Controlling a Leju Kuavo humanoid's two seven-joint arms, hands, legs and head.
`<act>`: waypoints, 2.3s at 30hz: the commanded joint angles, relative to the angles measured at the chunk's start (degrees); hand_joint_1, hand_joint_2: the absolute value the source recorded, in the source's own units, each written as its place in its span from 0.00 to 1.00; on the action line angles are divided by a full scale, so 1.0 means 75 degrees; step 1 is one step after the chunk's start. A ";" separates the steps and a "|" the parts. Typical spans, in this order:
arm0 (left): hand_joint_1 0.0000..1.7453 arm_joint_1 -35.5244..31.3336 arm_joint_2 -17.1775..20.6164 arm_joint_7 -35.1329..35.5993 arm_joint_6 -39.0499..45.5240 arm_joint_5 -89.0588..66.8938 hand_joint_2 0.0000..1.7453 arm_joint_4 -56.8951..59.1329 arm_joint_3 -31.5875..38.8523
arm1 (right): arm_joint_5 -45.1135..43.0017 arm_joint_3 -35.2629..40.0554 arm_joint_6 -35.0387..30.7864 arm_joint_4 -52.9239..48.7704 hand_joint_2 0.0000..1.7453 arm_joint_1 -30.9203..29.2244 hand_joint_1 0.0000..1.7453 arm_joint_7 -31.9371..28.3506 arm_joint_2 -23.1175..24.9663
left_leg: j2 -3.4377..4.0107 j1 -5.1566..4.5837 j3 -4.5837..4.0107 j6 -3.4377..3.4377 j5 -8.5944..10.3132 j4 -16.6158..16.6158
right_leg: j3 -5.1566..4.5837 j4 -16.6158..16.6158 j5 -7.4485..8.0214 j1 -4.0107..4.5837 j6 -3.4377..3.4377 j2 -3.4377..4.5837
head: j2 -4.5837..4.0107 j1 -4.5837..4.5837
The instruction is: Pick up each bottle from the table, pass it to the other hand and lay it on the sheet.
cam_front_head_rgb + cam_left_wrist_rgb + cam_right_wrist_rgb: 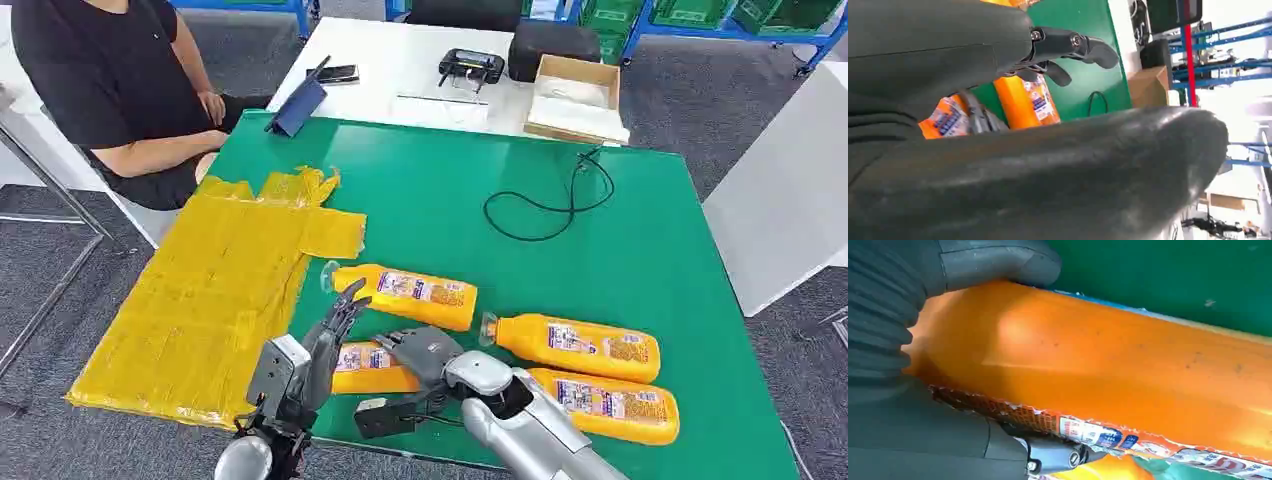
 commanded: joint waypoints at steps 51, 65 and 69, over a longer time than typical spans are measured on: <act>0.00 0.0528 0.0471 0.0754 -0.0687 0.2700 1.00 0.0205 -0.0258 | -0.5191 -0.1240 -0.1720 -0.4058 1.00 0.3806 1.00 0.0098 -0.0851 | -0.0034 0.0002 -0.0103 -0.0006 0.0018 -0.0005 | 0.0001 -0.0007 -0.0002 0.0003 -0.0018 0.0003 | 0.0000 -0.0003; 0.00 -0.0066 0.0274 0.1351 -0.0545 0.1987 1.00 0.0558 -0.0382 | -0.3011 -0.0533 -0.0692 -0.3568 1.00 0.2806 1.00 0.0849 -0.0025 | -0.0038 0.0005 -0.0114 -0.0006 0.0034 -0.0001 | -0.0009 0.0001 0.0005 0.0006 -0.0012 -0.0003 | 0.0000 -0.0003; 0.00 -0.0044 0.0279 0.1348 -0.0559 0.1988 1.00 0.0550 -0.0369 | -0.2987 -0.0552 -0.0690 -0.3578 1.00 0.2836 1.00 0.0817 -0.0055 | -0.0029 0.0007 -0.0113 -0.0004 0.0027 0.0002 | -0.0005 0.0001 0.0002 0.0008 -0.0012 0.0011 | 0.0000 0.0000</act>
